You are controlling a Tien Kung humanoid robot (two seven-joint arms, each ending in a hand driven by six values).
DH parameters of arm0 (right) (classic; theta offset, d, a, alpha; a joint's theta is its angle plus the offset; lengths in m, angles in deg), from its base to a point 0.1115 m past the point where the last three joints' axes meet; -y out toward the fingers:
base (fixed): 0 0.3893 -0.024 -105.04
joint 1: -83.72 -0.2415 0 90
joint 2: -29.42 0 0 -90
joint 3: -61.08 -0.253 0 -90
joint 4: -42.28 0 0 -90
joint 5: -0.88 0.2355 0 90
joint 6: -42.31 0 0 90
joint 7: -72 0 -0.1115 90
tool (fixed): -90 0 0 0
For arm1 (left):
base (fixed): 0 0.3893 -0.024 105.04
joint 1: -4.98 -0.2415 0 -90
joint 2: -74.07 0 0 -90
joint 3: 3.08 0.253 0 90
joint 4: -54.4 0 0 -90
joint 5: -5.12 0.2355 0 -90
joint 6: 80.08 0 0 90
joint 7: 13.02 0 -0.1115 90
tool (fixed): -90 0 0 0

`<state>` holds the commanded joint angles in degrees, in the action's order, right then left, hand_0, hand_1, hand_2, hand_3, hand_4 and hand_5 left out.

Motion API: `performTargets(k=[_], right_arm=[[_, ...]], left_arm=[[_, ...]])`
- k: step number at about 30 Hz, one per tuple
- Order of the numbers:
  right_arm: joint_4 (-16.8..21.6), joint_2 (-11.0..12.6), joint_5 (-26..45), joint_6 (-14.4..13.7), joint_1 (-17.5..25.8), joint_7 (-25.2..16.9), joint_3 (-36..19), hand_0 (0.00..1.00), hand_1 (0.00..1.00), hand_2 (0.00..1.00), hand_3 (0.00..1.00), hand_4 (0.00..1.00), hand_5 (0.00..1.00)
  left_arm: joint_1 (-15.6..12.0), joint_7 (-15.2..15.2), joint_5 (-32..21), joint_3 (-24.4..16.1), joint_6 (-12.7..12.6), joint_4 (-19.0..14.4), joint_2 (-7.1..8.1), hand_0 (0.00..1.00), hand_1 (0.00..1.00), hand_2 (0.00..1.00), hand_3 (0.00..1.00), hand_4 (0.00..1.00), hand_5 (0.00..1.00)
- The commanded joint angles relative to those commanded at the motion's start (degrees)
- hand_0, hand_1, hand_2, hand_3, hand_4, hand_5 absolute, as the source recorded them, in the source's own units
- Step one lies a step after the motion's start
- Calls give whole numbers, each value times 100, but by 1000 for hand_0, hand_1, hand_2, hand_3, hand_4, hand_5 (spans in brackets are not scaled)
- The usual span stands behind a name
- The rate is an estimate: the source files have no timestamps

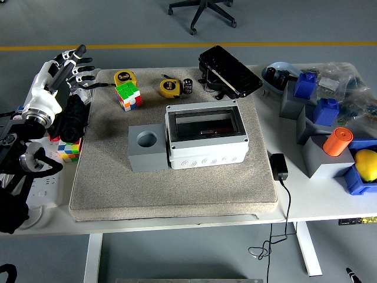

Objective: Fetch the battery,place it into the box,close the lid of the box

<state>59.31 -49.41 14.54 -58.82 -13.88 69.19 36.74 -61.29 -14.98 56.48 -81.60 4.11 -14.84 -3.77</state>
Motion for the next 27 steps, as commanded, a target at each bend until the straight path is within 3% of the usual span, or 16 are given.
performTargets(k=[27], right_arm=[[-8, 13, -28, -14, 55, -10, -87, 716, 652, 639, 580, 981, 599]], left_arm=[[-14, -36, 8, 64, 23, 23, -25, 400, 532, 555, 601, 996, 533]])
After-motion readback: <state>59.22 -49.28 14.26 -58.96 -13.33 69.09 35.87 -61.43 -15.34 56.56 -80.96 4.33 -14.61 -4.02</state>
